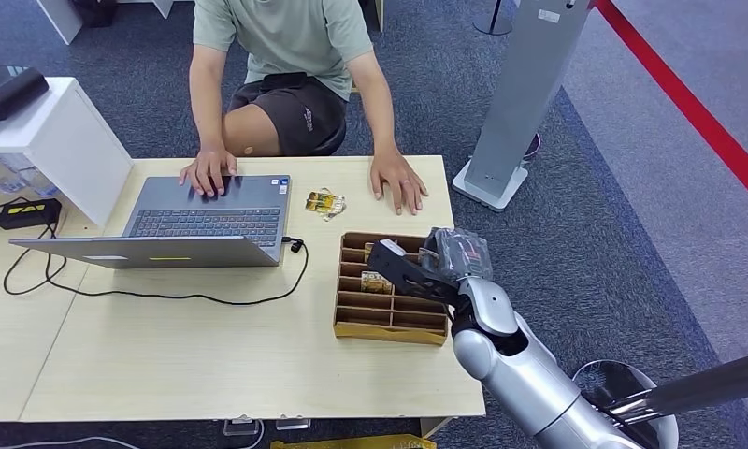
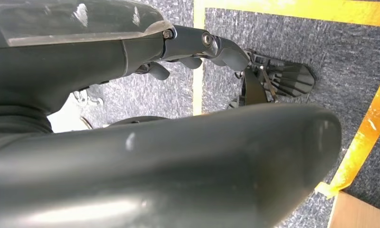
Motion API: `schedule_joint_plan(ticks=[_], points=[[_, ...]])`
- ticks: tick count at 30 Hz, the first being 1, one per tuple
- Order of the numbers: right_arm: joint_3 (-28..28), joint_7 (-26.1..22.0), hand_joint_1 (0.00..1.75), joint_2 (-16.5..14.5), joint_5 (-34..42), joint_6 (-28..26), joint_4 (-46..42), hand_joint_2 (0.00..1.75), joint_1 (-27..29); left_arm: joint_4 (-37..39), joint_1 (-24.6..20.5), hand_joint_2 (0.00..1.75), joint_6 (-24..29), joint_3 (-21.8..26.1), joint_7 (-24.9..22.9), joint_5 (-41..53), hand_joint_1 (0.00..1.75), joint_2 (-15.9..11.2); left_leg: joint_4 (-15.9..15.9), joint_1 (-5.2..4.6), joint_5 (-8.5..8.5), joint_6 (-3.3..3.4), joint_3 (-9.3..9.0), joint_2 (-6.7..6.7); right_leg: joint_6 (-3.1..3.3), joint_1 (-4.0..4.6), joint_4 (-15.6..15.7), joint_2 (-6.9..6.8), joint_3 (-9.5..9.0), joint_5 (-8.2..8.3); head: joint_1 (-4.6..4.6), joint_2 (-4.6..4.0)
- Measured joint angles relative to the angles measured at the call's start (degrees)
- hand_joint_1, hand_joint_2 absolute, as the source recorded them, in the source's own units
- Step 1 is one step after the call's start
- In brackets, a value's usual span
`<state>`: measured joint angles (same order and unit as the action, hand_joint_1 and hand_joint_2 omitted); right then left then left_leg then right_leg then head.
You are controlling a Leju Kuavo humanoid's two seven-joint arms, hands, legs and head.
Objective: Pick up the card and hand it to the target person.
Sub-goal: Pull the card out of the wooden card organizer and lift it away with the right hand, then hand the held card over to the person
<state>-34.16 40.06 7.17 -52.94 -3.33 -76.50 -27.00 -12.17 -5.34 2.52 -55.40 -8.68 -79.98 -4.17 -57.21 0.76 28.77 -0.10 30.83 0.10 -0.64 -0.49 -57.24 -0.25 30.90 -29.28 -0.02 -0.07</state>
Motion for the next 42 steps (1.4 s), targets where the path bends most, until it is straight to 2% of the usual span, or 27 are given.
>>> schedule_joint_plan(ticks=[8, 14, 18, 22, 30, 35, 42], points=[[0.0, -0.2, 1.71, 0.0, -0.1, 0.0, -0.1, 1.75, 0.0, 0.0, 0.0, 0.00, 0.5, -0.4, 1.5, 0.2, 0.00, 0.0, 0.0, 0.00, 0.00, 0.00, -0.01, 0.00, 0.00, 0.00, 0.0, 0.00, -0.02, 0.00, 0.02, 0.00], [-0.3, -2.4, 1.71, -0.5, -0.9, 0.1, -0.2, 1.75, -1.2, 0.0, 0.0, 0.00, 0.2, -0.5, 1.5, 0.3, 0.00, 0.0, 0.0, 0.00, -0.01, 0.00, 0.03, 0.01, 0.00, 0.00, 0.0, 0.01, -0.02, 0.01, -0.03, 0.00], [-1.3, -5.6, 1.71, -1.7, -0.7, 0.8, -0.1, 1.75, -5.2, 0.0, 0.0, 0.00, -0.1, -0.5, 1.7, 0.9, 0.00, 0.0, 0.0, 0.00, -0.04, -0.01, 0.04, 0.00, 0.02, 0.00, 0.0, 0.01, -0.01, 0.02, 0.02, 0.00], [-2.8, -8.9, 1.71, -3.3, 1.1, 0.7, 1.5, 1.75, -11.6, 0.0, -0.1, 0.00, -0.2, -0.6, 1.9, 1.3, 0.00, 0.0, 0.0, 0.00, -0.06, -0.02, 0.05, 0.00, 0.05, 0.00, -0.1, 0.00, 0.00, 0.04, 0.04, 0.00], [-5.9, -15.2, 1.71, -6.8, 1.9, -3.8, 10.1, 1.75, -23.4, 0.0, -0.3, 0.00, -0.8, -1.8, 2.1, 2.0, 0.00, -0.3, 0.0, 0.00, -0.07, -0.01, 0.10, 0.01, 0.05, 0.00, -0.1, -0.02, 0.03, 0.05, -0.03, 0.00], [-8.0, -18.9, 1.71, -9.1, 0.3, -7.0, 16.7, 1.75, -27.1, 0.0, -0.3, 0.00, -0.9, -2.0, 2.1, 1.8, 0.00, -0.4, 0.0, 0.00, -0.07, -0.01, 0.12, 0.02, 0.05, 0.00, -0.1, -0.03, 0.06, 0.04, -0.01, 0.00], [-10.3, -21.5, 1.71, -12.2, 0.5, -10.2, 27.6, 1.75, -29.3, 0.0, -0.3, 0.00, -0.7, -2.3, 2.1, 0.8, 0.00, -0.8, 0.0, 0.00, -0.07, -0.01, 0.10, 0.02, 0.05, 0.00, -0.1, -0.03, 0.05, 0.04, 0.00, 0.00]])
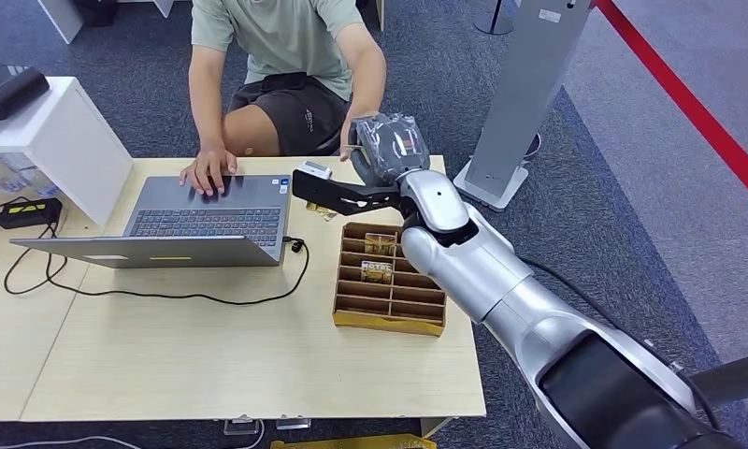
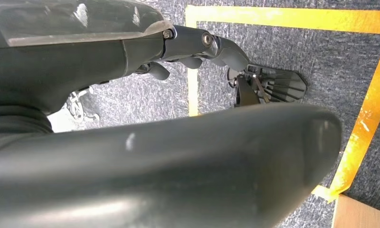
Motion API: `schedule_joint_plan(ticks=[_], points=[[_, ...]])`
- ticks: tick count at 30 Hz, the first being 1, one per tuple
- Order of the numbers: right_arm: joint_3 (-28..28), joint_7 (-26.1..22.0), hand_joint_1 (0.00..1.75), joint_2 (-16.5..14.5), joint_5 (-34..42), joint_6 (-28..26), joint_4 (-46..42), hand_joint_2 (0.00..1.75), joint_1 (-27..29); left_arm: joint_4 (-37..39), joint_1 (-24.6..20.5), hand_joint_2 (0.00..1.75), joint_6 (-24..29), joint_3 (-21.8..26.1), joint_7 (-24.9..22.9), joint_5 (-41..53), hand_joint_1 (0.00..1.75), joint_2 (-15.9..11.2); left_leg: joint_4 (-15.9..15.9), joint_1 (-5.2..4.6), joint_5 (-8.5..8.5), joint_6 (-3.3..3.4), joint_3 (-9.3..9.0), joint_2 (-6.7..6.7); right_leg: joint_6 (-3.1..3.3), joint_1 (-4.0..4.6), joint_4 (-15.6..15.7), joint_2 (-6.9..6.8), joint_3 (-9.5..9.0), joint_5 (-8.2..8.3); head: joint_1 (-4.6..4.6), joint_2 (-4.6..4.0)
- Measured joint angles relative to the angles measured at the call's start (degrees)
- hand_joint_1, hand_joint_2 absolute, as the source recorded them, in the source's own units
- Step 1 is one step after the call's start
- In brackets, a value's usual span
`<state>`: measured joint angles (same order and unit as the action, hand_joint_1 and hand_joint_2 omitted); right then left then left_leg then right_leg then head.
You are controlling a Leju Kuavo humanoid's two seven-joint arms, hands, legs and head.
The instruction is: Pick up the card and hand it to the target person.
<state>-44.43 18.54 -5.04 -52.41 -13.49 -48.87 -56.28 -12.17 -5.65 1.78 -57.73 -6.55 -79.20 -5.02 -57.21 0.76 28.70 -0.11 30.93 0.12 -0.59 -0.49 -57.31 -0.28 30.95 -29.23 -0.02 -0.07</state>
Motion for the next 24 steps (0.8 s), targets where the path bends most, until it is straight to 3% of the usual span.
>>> schedule_joint_plan(ticks=[1, 5, 24], points=[[-0.2, -0.2, 1.71, -0.3, 0.1, -0.2, 1.2, 1.75, -0.1, 0.0, 0.0, 0.00, 0.0, 0.0, 0.0, -0.1, 0.00, -0.1, 0.0, 0.00, 0.00, 0.00, 0.00, 0.00, 0.00, 0.00, 0.0, 0.00, 0.00, 0.00, -0.02, 0.00], [-0.9, -0.6, 0.00, -1.4, 0.5, -0.8, 5.6, 1.75, -0.6, 0.0, 0.0, 0.00, 0.0, -0.2, -0.3, -0.3, 0.00, -0.3, 0.0, 0.00, 0.00, 0.00, 0.00, 0.00, 0.00, 0.00, 0.0, 0.01, 0.01, 0.00, -0.02, 0.00], [-1.9, -0.4, 0.00, -2.5, 1.5, -2.4, 12.3, 1.75, -3.1, 0.0, 0.0, 0.00, 0.1, -0.7, 0.6, -1.4, 0.00, -0.5, 0.0, 0.00, 0.00, 0.00, -0.03, -0.02, 0.00, 0.00, 0.0, 0.03, 0.03, 0.00, -0.01, 0.00]])
